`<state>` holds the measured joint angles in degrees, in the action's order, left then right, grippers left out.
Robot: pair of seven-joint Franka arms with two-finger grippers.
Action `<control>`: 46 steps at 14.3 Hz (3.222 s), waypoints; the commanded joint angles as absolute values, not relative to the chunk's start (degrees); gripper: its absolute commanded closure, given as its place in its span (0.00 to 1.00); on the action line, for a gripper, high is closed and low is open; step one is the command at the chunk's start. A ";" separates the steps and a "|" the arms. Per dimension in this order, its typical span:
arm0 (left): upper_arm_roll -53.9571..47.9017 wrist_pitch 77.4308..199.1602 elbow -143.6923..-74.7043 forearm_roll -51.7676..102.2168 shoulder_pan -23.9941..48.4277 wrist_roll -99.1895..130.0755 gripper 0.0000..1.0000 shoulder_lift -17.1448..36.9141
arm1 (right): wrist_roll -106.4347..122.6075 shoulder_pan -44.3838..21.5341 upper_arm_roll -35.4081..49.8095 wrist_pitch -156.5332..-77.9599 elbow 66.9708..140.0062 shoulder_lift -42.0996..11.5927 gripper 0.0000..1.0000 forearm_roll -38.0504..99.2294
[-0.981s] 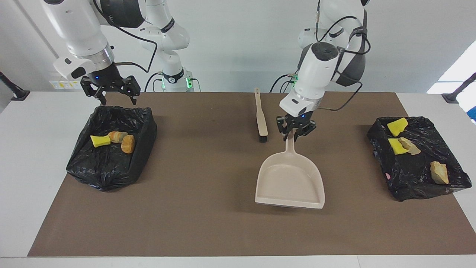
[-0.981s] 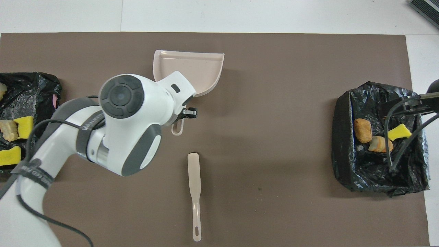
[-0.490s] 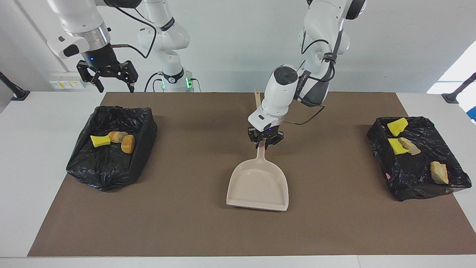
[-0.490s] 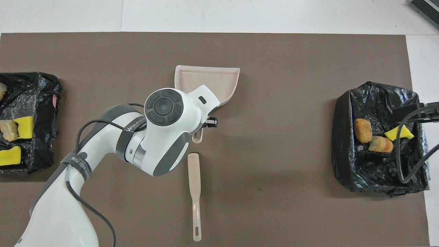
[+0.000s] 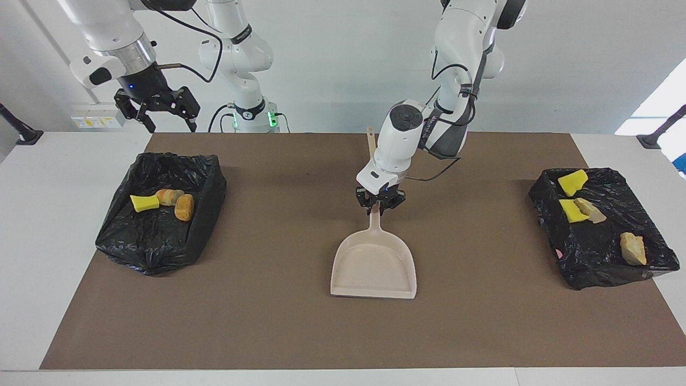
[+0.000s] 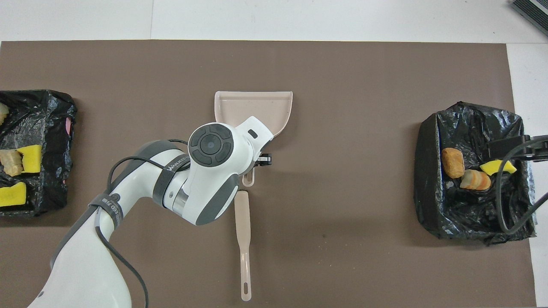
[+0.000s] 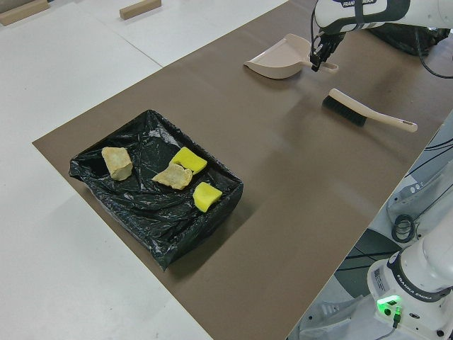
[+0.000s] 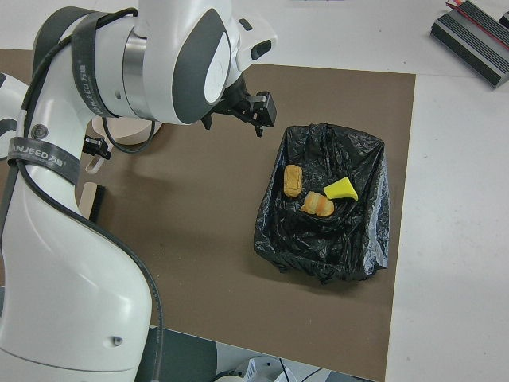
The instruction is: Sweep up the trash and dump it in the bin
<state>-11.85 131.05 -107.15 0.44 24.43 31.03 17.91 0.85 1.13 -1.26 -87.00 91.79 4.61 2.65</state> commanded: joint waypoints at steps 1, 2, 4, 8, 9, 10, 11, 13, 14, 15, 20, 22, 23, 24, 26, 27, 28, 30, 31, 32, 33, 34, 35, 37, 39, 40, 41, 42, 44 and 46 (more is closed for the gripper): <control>-10.72 132.63 -108.46 0.26 25.23 32.52 0.00 17.31 | 0.09 1.41 -0.53 -87.63 93.25 5.80 0.00 3.34; -10.72 132.28 -108.28 0.26 24.79 32.17 0.00 17.23 | 0.35 1.41 -0.53 -87.02 93.25 5.89 0.00 3.86; -10.37 130.18 -107.76 0.35 23.30 32.08 0.00 15.30 | 0.26 1.49 -0.53 -87.10 93.25 5.80 0.00 3.43; -9.58 125.25 -105.64 0.09 19.44 30.95 0.00 13.11 | 0.26 1.49 -0.53 -87.01 93.25 5.80 0.00 3.43; -9.58 124.46 -105.73 0.09 17.94 28.85 0.00 11.88 | 0.26 1.49 -0.53 -87.01 93.25 5.80 0.00 3.43; -9.58 122.97 -105.73 0.09 16.36 26.30 0.00 10.65 | 0.26 1.49 -0.53 -87.01 93.25 5.80 0.00 3.43; -9.58 121.74 -105.82 0.09 14.43 24.54 0.00 9.59 | 0.18 1.49 -0.53 -87.01 93.25 5.80 0.00 3.43; -9.58 120.24 -105.91 0.09 10.91 21.46 0.00 7.57 | 0.26 1.49 -0.53 -87.01 93.25 5.80 0.00 3.43; -9.58 118.76 -105.82 0.09 9.07 19.10 0.00 6.51 | 0.26 1.49 -0.53 -87.01 93.25 5.80 0.00 3.43; -9.58 116.83 -105.82 0.09 7.92 17.07 0.00 5.29 | 0.26 1.49 -0.53 -87.01 93.25 5.80 0.00 3.43; -9.49 109.62 -104.77 0.09 3.35 8.72 0.00 0.45 | 0.09 1.49 -0.53 -87.01 93.25 5.80 0.00 3.25; -9.41 104.18 -100.75 0.09 2.20 6.51 0.00 0.35 | 0.18 1.58 -0.53 -87.01 93.25 5.80 0.00 3.25; -9.40 100.93 -97.94 0.09 1.85 5.72 0.00 0.44 | 0.18 1.50 -0.53 -87.01 93.25 5.80 0.00 3.25; -9.14 98.20 -95.91 0.09 1.76 4.84 0.00 0.35 | 0.09 1.49 -0.53 -87.19 93.25 5.80 0.00 3.25; -7.13 93.63 -92.39 0.09 1.76 3.96 0.00 0.26 | 0.26 1.58 -0.53 -87.10 93.43 5.89 0.00 3.08; -6.60 91.17 -90.72 0.17 1.58 2.30 0.00 0.26 | 0.52 1.58 -0.61 -87.36 93.43 5.89 0.00 2.82; -4.94 88.10 -89.14 0.18 1.50 0.37 0.00 0.09 | 0.53 1.50 -0.53 -87.62 93.43 5.89 0.00 2.12; -3.17 83.78 -87.72 0.70 1.49 -0.96 0.00 -1.75 | 0.62 1.41 -0.53 -87.80 93.43 5.89 0.00 1.93; -3.16 82.37 -87.63 0.70 1.58 -0.97 0.00 -2.98 | 0.62 1.41 -0.53 -87.80 93.43 5.89 0.00 2.02; -3.25 81.14 -87.63 0.70 1.50 -0.88 0.00 -3.86 | 0.62 1.41 -0.53 -87.80 93.43 5.89 0.00 1.93; -3.43 81.04 -88.24 0.88 1.49 -0.79 0.00 -4.82 | 0.62 1.41 -0.53 -87.80 93.43 5.89 0.00 1.93; -3.34 81.12 -88.85 0.79 1.41 -0.79 0.00 -6.14 | 0.70 1.41 -0.53 -87.80 93.43 5.89 0.00 1.93; -3.43 81.65 -88.94 0.79 1.41 -0.44 0.00 -6.15 | 1.14 1.32 -0.44 -87.80 93.43 5.80 0.00 1.50; -3.43 84.09 -89.21 0.79 1.32 0.00 0.00 -6.15 | 1.93 1.32 -0.35 -87.80 93.43 5.89 0.00 1.14; -3.43 87.44 -90.17 0.88 0.79 -0.09 0.00 -6.15 | 1.67 1.49 -0.44 -87.63 93.34 5.80 0.00 1.23; -3.43 87.97 -90.26 0.88 0.70 -0.61 0.00 -6.24 | 1.67 1.58 -0.44 -87.71 93.25 5.80 0.00 1.32; -3.43 88.24 -90.26 0.97 0.79 -0.70 0.00 -6.24 | 1.58 1.58 -0.44 -87.63 93.25 5.80 0.00 1.23; -3.34 89.11 -90.44 0.97 0.79 -0.70 0.00 -6.24 | 1.58 1.58 -0.44 -87.63 93.25 5.80 0.00 1.32; -3.34 89.30 -90.53 0.97 0.70 -0.70 0.00 -6.24 | 1.58 1.49 -0.44 -87.63 93.25 5.80 0.00 1.41; -3.34 89.39 -90.61 0.97 0.36 -0.62 0.00 -6.24 | 1.58 1.49 -0.44 -87.63 93.25 5.80 0.00 1.41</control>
<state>-2.96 88.04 -89.02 0.38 1.70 -0.14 -5.34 0.97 1.11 -0.73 -87.00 91.95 4.64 1.88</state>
